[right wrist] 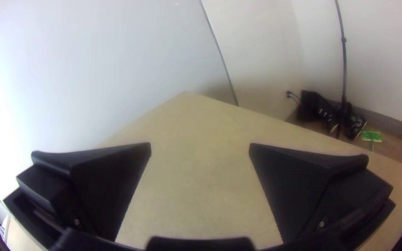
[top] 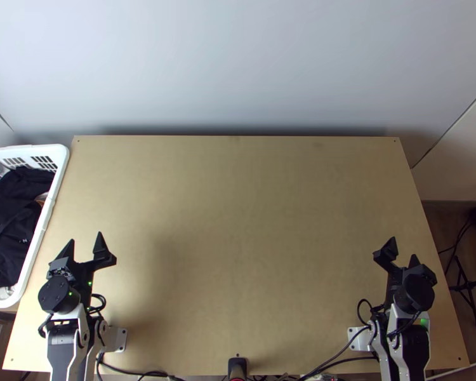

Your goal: Fold the t-shirt

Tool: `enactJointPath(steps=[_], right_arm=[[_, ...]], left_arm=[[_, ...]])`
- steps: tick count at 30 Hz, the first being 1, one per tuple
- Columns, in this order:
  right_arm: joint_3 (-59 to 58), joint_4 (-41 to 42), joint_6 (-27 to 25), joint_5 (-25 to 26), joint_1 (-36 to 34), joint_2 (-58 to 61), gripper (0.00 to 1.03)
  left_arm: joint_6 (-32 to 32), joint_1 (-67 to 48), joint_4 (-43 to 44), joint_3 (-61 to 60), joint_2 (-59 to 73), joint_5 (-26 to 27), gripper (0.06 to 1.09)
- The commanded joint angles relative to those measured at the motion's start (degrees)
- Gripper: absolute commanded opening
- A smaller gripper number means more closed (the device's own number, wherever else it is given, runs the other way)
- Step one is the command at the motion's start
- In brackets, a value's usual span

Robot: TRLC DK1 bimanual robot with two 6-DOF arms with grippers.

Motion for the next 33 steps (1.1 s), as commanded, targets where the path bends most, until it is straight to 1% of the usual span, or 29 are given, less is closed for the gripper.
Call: enactJointPath(steps=[1,8,10,13,14,16,19,20,21,26,28,30,32,33], right_arm=[[0.0,0.0,0.0,0.0,1.3,0.0,0.98],[0.1,0.0,-0.3,0.1,2.8,-0.1,0.98],[0.2,1.3,-0.8,0.2,2.7,-0.1,0.98],[0.1,3.2,-6.0,0.1,3.1,-0.1,0.98],[0.0,3.5,-9.6,0.2,3.6,-0.1,0.98],[0.0,4.7,-13.9,0.4,3.6,-0.1,0.98],[0.1,8.4,-23.8,0.2,4.1,-0.1,0.98],[0.1,10.2,-25.7,0.2,4.5,-0.1,0.98],[0.1,12.0,-26.1,0.2,4.6,-0.1,0.98],[0.2,13.8,-32.2,-0.5,7.1,-0.1,0.98],[0.3,14.2,-32.8,-0.7,8.5,0.1,0.99],[0.8,14.3,-32.8,-0.7,9.3,0.6,0.99],[2.9,13.9,-32.8,-0.7,9.9,4.1,1.0],[4.7,13.0,-32.6,-0.7,10.0,6.9,1.0]], left_arm=[[0.0,0.0,0.0,0.0,0.0,0.0,1.05],[0.1,0.0,0.0,0.0,0.0,0.0,1.05],[0.1,0.0,0.0,0.0,0.0,0.0,1.05],[0.0,0.0,0.0,0.0,0.0,0.0,1.05],[0.0,0.0,0.0,0.0,0.0,0.0,1.05],[0.0,0.0,0.0,0.0,0.0,0.0,1.05],[0.0,0.0,0.0,0.0,0.0,0.0,1.05],[0.0,0.0,0.0,0.0,0.0,0.0,1.05],[0.1,0.0,0.0,0.0,-0.1,0.0,1.05],[1.9,3.1,0.5,0.0,-0.1,-0.2,1.05],[2.5,2.4,1.0,0.2,-0.1,0.0,1.05],[5.9,0.4,2.6,0.2,-0.1,0.2,1.05],[11.6,-2.5,3.7,0.7,-0.1,0.4,1.05],[11.7,-2.4,3.9,1.2,-0.1,0.4,1.05]])
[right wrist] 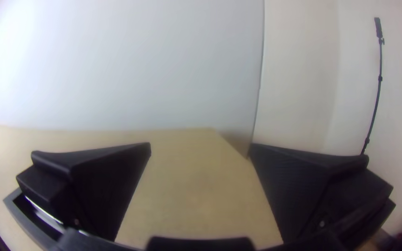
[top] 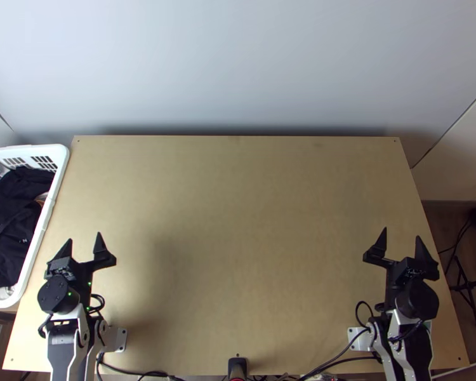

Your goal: Fold the t-shirt

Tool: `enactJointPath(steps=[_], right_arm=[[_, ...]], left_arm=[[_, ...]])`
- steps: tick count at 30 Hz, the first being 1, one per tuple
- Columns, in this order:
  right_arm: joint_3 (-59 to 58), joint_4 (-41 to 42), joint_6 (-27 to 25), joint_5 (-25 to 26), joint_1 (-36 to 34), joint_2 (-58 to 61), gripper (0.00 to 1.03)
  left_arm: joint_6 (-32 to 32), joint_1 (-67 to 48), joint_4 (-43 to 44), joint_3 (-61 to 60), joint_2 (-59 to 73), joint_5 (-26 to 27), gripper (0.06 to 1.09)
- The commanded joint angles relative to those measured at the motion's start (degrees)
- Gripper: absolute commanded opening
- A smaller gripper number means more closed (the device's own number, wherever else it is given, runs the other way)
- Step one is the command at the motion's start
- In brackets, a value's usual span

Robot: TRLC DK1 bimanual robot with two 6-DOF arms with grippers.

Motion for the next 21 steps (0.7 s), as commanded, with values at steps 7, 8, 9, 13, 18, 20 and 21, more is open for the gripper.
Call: enactJointPath(steps=[7,8,9,13,18,20,21], right_arm=[[12.5,-3.2,-0.4,-0.5,0.5,16.6,1.0],[14.2,-4.1,0.0,-0.5,0.6,17.9,1.0],[16.3,-5.5,0.9,-0.5,0.6,19.6,1.0],[25.5,-14.4,2.9,-0.5,0.7,29.3,1.0],[34.5,-22.5,7.9,-0.5,1.8,36.6,1.0],[38.5,-26.8,11.1,-0.5,3.7,39.1,1.0],[40.8,-29.3,12.9,-0.5,4.1,40.6,1.0]], left_arm=[[6.0,-2.6,5.3,5.4,0.2,0.0,1.05],[6.1,-2.6,5.7,6.3,0.4,-0.1,1.05],[6.1,-2.6,5.9,7.6,1.2,-0.2,1.05],[6.1,-0.9,5.4,13.3,7.1,-0.8,1.05],[4.8,3.2,3.5,22.1,15.8,-1.3,1.05],[4.2,5.3,1.4,25.9,18.4,-1.5,1.05],[4.2,5.8,-0.8,28.3,19.8,-1.6,1.05]])
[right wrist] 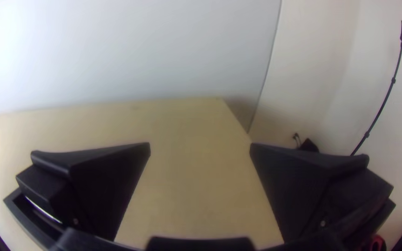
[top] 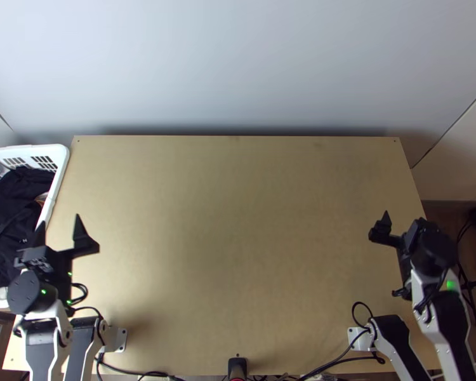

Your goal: Fold the t-shirt

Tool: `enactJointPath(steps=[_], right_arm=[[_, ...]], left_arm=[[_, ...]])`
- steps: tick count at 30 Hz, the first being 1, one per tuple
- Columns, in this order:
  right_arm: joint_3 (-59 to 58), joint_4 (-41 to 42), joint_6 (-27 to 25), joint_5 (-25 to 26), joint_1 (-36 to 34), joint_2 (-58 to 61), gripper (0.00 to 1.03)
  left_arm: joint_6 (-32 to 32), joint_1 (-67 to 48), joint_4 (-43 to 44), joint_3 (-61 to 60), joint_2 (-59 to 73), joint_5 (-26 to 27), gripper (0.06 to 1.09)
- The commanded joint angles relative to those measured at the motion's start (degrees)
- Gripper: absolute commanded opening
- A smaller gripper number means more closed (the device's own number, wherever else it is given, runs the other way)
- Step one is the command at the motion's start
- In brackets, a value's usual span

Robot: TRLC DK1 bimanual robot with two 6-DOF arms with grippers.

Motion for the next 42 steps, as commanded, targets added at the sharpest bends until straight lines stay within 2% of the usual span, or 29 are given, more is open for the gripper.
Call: enactJointPath(steps=[1,3,6,10,13,16,17,19,21,27,30,34,39,42], right_arm=[[14.7,-13.9,8.6,0.1,2.5,11.5,1.0],[19.7,-20.1,11.2,0.1,2.9,15.8,1.0],[24.8,-26.4,12.1,0.0,4.1,20.7,1.0],[28.7,-28.6,12.8,-0.2,5.9,22.4,0.99],[32.6,-32.9,19.0,-0.6,7.6,25.0,0.99],[36.2,-35.3,18.7,-1.4,7.7,27.2,1.0],[37.2,-35.6,18.0,-1.4,7.8,27.6,1.0],[38.6,-36.1,11.5,-1.7,7.7,28.1,1.0],[39.6,-37.2,9.7,-1.7,8.0,28.4,1.0],[43.0,-37.5,12.5,-2.5,6.5,28.1,0.99],[44.6,-37.7,11.6,-2.9,6.0,28.7,0.99],[43.8,-40.9,-5.9,-4.1,6.4,27.2,0.99],[43.4,-41.0,-6.8,-4.0,6.2,27.5,0.99],[42.3,-41.0,-6.9,-4.0,5.8,27.5,0.99]], left_arm=[[-1.0,4.6,-7.3,13.7,10.4,-0.7,1.05],[-0.2,5.3,-13.4,19.8,14.8,-1.0,1.05],[-2.0,7.9,-19.5,25.9,21.2,-1.0,1.05],[-4.5,9.3,-17.3,27.8,22.5,-1.0,1.05],[-8.8,14.1,-17.0,27.6,24.6,-1.0,1.05],[-11.7,20.1,-23.2,30.0,30.3,-0.7,1.05],[-12.1,21.7,-25.3,31.2,32.6,-0.4,1.05],[-14.0,25.8,-28.7,33.1,36.9,0.1,1.05],[-14.4,28.4,-30.4,34.5,40.1,0.9,1.05],[-10.3,33.5,-29.2,40.1,52.1,0.3,1.04],[-7.4,37.9,-29.1,45.8,60.9,0.3,1.04],[-3.7,40.7,-28.8,52.4,71.7,0.2,1.04],[-0.6,41.6,-28.5,55.9,82.0,-0.1,1.04],[0.5,44.0,-23.5,55.8,87.3,-1.7,1.04]])
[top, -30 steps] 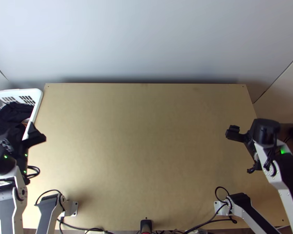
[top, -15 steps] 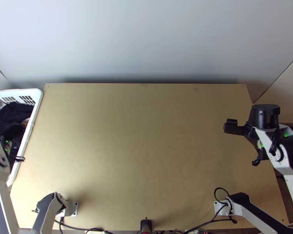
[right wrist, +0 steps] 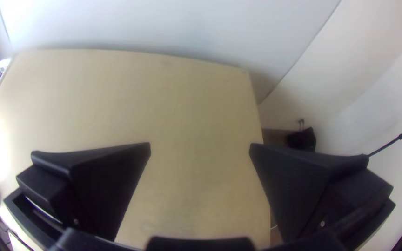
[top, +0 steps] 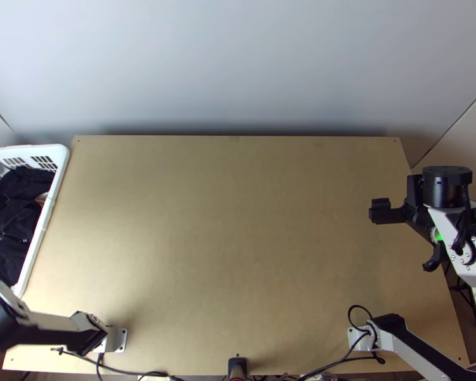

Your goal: Fold the t-shirt

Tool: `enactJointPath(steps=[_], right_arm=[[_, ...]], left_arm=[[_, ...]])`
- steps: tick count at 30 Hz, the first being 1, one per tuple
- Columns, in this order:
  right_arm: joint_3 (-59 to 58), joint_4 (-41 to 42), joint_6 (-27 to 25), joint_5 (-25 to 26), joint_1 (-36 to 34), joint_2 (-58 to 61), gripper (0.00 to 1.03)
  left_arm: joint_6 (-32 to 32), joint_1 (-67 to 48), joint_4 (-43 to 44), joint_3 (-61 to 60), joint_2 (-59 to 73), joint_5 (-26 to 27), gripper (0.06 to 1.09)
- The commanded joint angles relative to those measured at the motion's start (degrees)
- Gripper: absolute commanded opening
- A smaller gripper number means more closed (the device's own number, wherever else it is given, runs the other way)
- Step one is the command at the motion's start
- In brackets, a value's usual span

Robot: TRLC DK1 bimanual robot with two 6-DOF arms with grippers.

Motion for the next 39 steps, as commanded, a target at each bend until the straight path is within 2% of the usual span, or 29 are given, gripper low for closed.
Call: enactJointPath(steps=[1,7,11,34,37,39], right_arm=[[-1.0,-0.7,-3.6,-0.3,-0.9,0.0,0.99],[-2.3,-0.7,-3.6,-0.3,-1.9,0.1,0.99],[-3.0,-0.7,-3.9,-0.3,-2.6,0.4,0.99],[-4.8,-0.8,-4.5,-0.3,-5.6,1.7,0.99],[-5.1,-0.9,-4.6,-0.3,-5.8,1.7,0.99],[-5.2,-1.0,-4.7,-0.3,-5.9,1.7,0.99]], left_arm=[[3.9,5.3,6.8,4.0,14.9,-2.1,1.04],[5.5,10.4,8.7,7.9,25.4,-3.1,1.04],[5.8,12.4,9.7,11.7,30.5,-5.7,1.04],[5.8,17.2,8.7,25.2,46.9,-10.5,1.03],[5.3,17.3,7.1,27.2,48.6,-10.5,0.97],[5.4,17.1,7.1,27.3,49.1,-10.5,0.97]])
